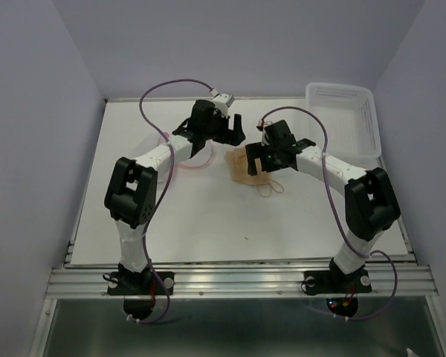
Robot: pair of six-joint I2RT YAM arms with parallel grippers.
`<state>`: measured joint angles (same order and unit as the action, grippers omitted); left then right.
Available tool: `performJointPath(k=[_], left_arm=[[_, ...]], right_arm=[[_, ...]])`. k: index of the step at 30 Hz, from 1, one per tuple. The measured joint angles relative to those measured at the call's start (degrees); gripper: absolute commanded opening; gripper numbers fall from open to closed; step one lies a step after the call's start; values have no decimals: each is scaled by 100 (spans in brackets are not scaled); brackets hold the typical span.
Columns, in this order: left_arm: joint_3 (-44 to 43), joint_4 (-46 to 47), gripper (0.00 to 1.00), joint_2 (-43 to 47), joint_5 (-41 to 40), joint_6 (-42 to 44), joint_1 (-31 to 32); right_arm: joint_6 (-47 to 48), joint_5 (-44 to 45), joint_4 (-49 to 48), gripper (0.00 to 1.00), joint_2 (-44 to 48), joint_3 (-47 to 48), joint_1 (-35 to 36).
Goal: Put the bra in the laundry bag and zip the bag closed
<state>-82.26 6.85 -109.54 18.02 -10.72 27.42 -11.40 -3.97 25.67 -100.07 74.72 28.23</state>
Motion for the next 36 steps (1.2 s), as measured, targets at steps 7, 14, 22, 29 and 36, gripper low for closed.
performJointPath(k=[7,14,22,29,36], left_arm=[[-398,-304,91,-422,481,1113,98],[-986,-876,73,-1204,697,1786,144],[-992,-1152,42,-1268,623,2096,144],[-992,-1045,9,-1268,391,1703,133],[-699,-531,0,-1215,197,688,0]], right_arm=[[216,-166,-586,100,0,-813,-2],[348,-358,-1346,100,-2,-1379,0],[350,-374,-1729,99,-66,-1526,-2],[295,-382,-1803,39,-103,-1652,0],[179,-337,-1943,1,-153,-1762,-7]])
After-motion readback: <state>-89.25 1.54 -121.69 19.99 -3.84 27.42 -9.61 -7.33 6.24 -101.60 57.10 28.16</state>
